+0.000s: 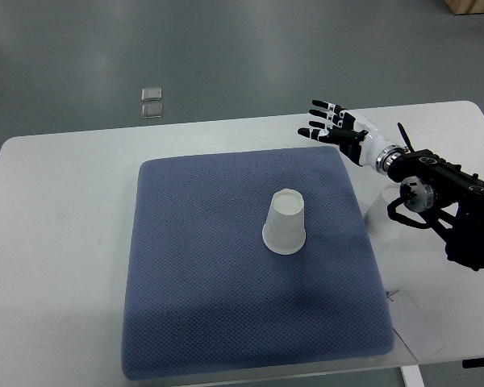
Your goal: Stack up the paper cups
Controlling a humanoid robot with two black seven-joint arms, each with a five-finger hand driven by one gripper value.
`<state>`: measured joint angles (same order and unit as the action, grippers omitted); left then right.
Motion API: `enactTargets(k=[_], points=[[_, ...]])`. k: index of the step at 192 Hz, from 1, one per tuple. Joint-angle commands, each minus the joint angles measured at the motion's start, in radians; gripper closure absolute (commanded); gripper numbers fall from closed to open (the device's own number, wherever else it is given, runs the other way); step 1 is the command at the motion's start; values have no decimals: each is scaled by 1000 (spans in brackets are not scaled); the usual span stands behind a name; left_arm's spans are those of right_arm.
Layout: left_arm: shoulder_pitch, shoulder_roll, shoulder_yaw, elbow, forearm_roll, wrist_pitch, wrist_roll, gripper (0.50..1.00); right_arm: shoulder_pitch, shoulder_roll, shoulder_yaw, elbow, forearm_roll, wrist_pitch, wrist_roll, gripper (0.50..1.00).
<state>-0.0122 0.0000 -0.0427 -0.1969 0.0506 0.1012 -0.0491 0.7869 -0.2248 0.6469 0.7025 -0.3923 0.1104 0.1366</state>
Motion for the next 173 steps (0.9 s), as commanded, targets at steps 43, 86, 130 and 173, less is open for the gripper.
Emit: enactTargets(k=[43, 86, 130, 173], points=[[0, 0, 0, 1, 0, 0, 0, 500, -3, -1, 2, 0, 1, 2, 1, 587], [0, 0, -2, -1, 0, 0, 0, 500, -3, -7, 8, -3, 1, 2, 1, 587], [0, 0, -2, -1, 0, 0, 0, 500, -2, -14, 10, -14, 1, 3, 1, 587], [0, 0, -2, -1, 0, 0, 0, 500, 6, -18, 11, -38, 1, 6, 1, 587]])
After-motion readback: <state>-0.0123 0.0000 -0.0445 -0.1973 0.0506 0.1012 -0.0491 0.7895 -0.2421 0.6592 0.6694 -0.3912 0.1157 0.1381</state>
